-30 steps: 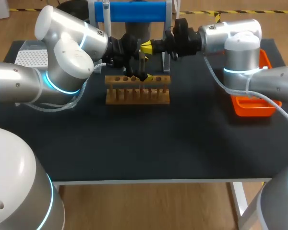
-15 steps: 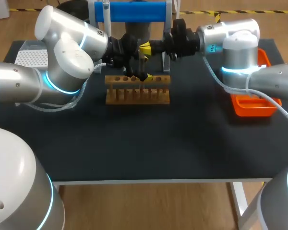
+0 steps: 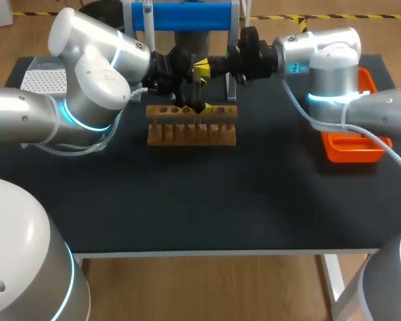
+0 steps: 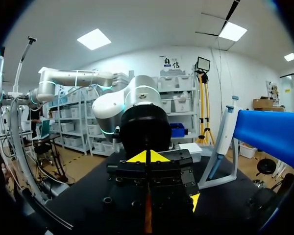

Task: Invert the test tube, pick up the pipette, mount the tip to pipette, aspirate from beaker and dispense into the tube, eject the tip, return the pipette, and cap with the stopper.

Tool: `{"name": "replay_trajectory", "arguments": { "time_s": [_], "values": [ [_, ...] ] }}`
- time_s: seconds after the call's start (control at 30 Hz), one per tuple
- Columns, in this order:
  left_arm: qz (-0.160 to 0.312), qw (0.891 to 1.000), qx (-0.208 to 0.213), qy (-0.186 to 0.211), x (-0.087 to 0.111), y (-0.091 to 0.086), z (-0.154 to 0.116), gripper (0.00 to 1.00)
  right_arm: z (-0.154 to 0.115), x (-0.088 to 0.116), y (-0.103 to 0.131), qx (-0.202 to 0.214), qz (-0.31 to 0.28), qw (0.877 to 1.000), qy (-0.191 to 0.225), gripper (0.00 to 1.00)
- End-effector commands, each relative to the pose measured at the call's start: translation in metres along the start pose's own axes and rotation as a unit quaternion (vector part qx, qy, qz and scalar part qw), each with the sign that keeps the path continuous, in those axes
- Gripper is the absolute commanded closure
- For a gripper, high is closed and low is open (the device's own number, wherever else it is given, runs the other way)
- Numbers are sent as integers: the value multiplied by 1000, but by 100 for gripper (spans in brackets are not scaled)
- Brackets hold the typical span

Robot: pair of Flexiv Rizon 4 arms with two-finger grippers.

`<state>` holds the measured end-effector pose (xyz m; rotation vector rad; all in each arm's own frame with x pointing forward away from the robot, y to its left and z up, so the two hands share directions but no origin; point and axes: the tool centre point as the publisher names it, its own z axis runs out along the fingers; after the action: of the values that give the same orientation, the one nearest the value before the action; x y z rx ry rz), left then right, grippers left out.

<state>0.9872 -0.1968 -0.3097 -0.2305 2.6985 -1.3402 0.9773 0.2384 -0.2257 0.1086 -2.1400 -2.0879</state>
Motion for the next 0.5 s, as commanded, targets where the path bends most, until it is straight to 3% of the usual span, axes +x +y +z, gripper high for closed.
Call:
{"name": "replay_trajectory", "arguments": {
  "time_s": [0.03,0.1,0.2,0.23,0.27,0.3,0.33,0.5],
  "values": [
    [0,1000,-1,2,-1,0,0,0,-2,-1,-1,-13,-9,1000,-3,100],
    [0,1000,-1,2,-1,0,0,0,-5,-1,4,-18,-13,1000,-6,100],
    [0,1000,-1,2,-1,0,0,0,-11,0,12,-16,-25,999,-14,87],
    [0,1000,-1,2,-1,0,0,0,-13,0,15,-15,-27,999,-16,74],
    [0,1000,-1,2,-1,0,0,0,-15,1,18,-13,-29,999,-19,53],
    [0,1000,-1,2,-1,0,0,0,-16,1,20,-10,-34,999,-23,4],
    [0,1000,-1,2,-1,0,0,0,-19,2,23,-8,-38,999,-25,0],
    [0,1000,-1,2,-1,0,0,0,-28,5,30,14,-55,998,-35,0]
  ]
}}
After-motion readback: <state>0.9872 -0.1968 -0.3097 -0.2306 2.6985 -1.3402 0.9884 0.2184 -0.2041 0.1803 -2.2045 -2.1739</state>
